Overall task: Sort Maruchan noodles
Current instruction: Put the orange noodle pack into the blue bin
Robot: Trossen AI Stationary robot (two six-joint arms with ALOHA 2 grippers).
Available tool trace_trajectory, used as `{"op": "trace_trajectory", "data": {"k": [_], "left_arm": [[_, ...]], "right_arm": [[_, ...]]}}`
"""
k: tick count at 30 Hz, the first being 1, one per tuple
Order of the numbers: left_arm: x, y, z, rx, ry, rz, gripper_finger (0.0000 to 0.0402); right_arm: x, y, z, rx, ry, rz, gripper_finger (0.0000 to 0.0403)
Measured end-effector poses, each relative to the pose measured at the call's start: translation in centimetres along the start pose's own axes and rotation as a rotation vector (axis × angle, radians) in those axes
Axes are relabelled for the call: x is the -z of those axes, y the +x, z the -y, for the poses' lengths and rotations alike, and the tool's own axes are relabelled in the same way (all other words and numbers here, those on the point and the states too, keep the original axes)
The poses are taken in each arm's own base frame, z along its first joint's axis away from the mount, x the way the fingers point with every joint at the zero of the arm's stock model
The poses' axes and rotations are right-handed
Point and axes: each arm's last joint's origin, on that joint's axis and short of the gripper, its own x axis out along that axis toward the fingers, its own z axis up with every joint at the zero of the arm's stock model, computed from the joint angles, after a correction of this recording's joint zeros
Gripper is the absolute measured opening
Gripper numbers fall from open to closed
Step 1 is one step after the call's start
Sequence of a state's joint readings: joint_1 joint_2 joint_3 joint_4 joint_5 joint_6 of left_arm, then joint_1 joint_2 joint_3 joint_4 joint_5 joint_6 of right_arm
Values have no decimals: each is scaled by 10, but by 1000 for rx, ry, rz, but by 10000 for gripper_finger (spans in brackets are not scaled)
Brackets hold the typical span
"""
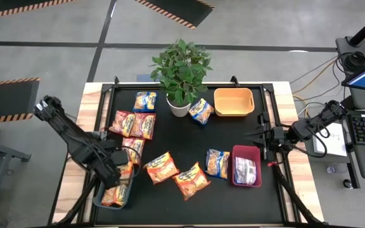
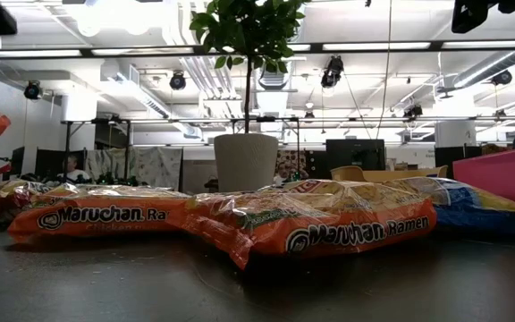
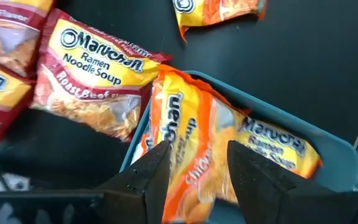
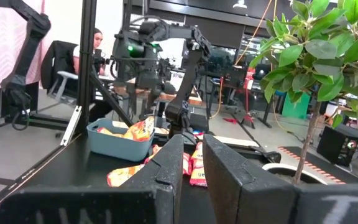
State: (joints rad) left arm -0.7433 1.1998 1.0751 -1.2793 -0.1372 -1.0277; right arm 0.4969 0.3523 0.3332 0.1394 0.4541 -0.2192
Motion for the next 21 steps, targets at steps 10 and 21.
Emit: {"op": "trace_trajectory", "data": {"k": [10, 21], "left_arm": [[21, 39, -25, 116, -86, 68, 141], [23, 45, -27, 101, -97, 70, 92]], "right_arm": [[0, 0, 0, 0, 2, 0, 52], [0, 0, 0, 0, 0, -2, 52]]}}
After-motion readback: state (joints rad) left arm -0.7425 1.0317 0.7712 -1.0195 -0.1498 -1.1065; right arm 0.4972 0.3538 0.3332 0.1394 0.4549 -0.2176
